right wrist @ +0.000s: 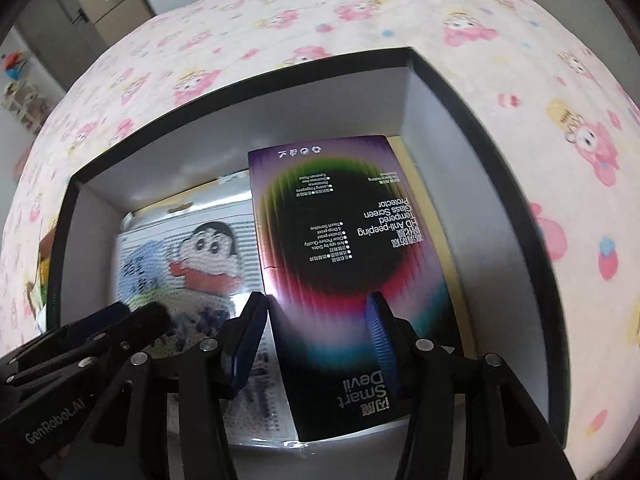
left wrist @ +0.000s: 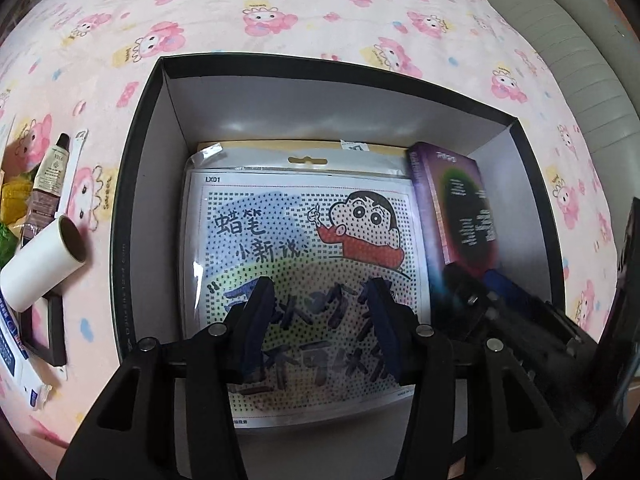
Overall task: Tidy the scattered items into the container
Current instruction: 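Lower the screen-protector box into the black box and open the right gripper, then withdraw the right tool from the box back toward the pile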
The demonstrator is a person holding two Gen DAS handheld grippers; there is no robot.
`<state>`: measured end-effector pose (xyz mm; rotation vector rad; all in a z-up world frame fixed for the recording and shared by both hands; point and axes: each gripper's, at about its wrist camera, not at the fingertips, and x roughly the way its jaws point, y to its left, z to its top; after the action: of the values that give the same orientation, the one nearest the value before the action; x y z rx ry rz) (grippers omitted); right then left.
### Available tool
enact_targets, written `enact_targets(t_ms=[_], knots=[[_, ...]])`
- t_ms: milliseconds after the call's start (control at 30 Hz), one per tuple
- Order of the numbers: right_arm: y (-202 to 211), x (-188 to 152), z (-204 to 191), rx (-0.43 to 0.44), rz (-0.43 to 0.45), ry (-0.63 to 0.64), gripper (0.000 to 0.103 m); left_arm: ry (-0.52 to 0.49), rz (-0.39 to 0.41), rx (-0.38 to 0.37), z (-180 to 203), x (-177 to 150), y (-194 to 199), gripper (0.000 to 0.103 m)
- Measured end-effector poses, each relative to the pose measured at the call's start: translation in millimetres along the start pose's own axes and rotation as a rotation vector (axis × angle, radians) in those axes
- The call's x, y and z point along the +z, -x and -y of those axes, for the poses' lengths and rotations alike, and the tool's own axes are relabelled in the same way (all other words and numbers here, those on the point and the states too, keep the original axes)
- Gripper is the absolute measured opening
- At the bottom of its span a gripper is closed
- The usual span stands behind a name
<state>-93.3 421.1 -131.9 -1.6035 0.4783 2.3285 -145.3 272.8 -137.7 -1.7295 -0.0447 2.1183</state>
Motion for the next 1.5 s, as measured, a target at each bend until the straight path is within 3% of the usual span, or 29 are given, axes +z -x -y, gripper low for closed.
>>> enact_targets(t_ms=[100, 167, 333, 433, 667, 833, 1067, 1167, 1500], knots=[[2.8, 1.0, 14.7, -0.044, 0.018, -0.074, 0.047, -0.016, -0.009, 0.012, 2.1, -1.9, -1.0, 0.05], [3.1, 0.7, 18.7, -0.007, 0.012, -0.095, 0.047, -0.015, -0.004, 0.006, 1.9, -2.8, -2.1, 0.05], [1.7, -3.1, 8.2, 0.073, -0.015, -0.047, 0.047, -0.026, -0.001, 0.012, 3.0, -7.6, -8.6, 0.05], [0.1, -4.8, 2.4, 0.046, -0.022, -0.016, 0.047, -0.034, -0.022, 0.041, 6.1, -8.3, -15.9, 0.051], [3.5, -9.1, -0.5, 0.02, -0.015, -0.004, 0.047, -0.032, -0.033, 0.024, 5.8, -7.4, -14.5, 0.049], [24.2, -15.5, -8.4, 0.042, 0.049, 0.035, 0.047, -0.061, 0.1, -0.022, 5.5, -23.5, 23.7, 0.048], [76.7, -36.0, -58.4, 0.092, 0.245, 0.145, 0.047, -0.045, 0.242, -0.013, -25.1, -49.2, 80.9, 0.05], [95.4, -48.3, -79.1, 0.127, 0.306, 0.192, 0.047, -0.058, 0.292, 0.026, -42.0, -64.2, 109.4, 0.05], [136.0, -95.3, -137.2, 0.236, 0.33, 0.315, 0.047, -0.015, 0.357, 0.081, -95.3, -107.5, 165.2, 0.05]])
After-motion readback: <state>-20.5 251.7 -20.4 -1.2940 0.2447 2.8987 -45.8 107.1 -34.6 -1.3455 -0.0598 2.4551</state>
